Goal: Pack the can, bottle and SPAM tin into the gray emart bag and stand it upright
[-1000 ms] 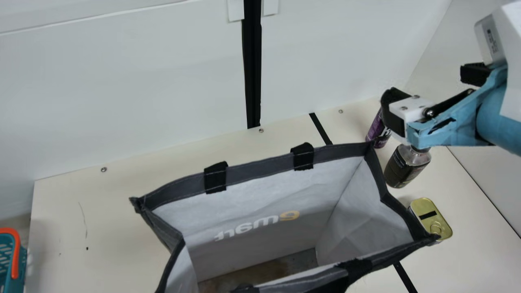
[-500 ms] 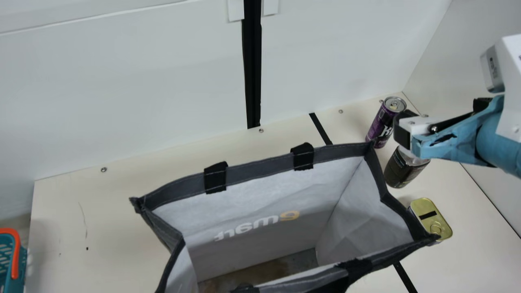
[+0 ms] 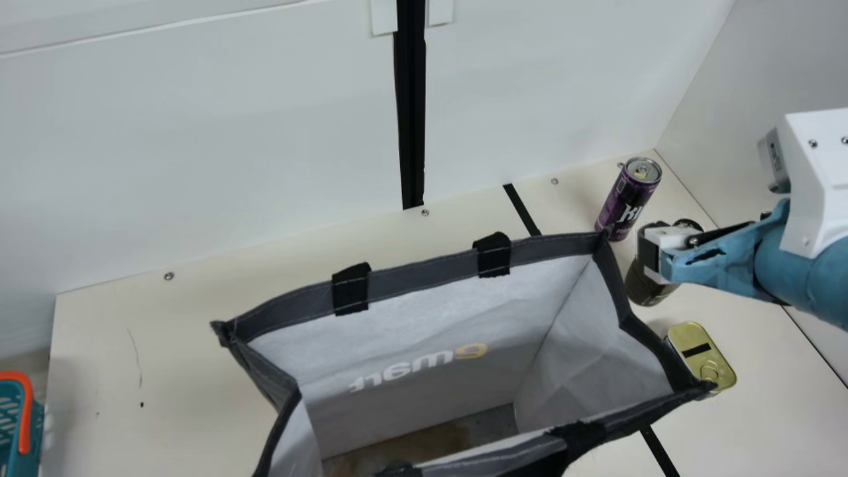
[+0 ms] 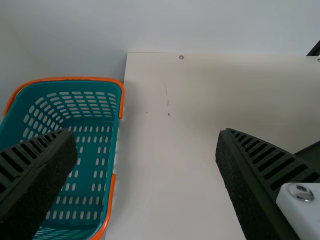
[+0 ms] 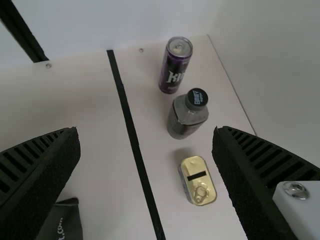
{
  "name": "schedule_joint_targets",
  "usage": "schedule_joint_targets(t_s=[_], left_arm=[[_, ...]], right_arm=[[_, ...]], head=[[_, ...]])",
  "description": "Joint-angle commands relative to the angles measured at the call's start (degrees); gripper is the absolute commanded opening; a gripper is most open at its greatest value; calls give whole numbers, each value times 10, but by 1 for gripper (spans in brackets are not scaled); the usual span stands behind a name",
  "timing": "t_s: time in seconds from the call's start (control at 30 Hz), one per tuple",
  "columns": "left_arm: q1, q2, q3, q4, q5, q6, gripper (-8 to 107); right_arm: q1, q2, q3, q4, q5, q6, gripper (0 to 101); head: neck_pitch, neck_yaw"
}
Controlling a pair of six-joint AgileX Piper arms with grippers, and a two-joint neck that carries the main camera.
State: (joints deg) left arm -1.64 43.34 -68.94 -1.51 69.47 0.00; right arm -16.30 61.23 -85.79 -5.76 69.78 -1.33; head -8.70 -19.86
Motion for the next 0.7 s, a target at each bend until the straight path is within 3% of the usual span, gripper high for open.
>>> schedule_joint_targets(t_s=[0.0,0.27,0.67], left_arm=[[0,0,0,0,0,0,90],[0,0,0,0,0,0,90],[0,0,0,0,0,0,90]], right_arm=[[-9,-2,6,-3,1,-2,95],[-46,-10,25,-6,1,-15,95],[-46,-10,25,-8,1,-16,95]], head=[[-13,-1],[-13,-1],[-13,-1]])
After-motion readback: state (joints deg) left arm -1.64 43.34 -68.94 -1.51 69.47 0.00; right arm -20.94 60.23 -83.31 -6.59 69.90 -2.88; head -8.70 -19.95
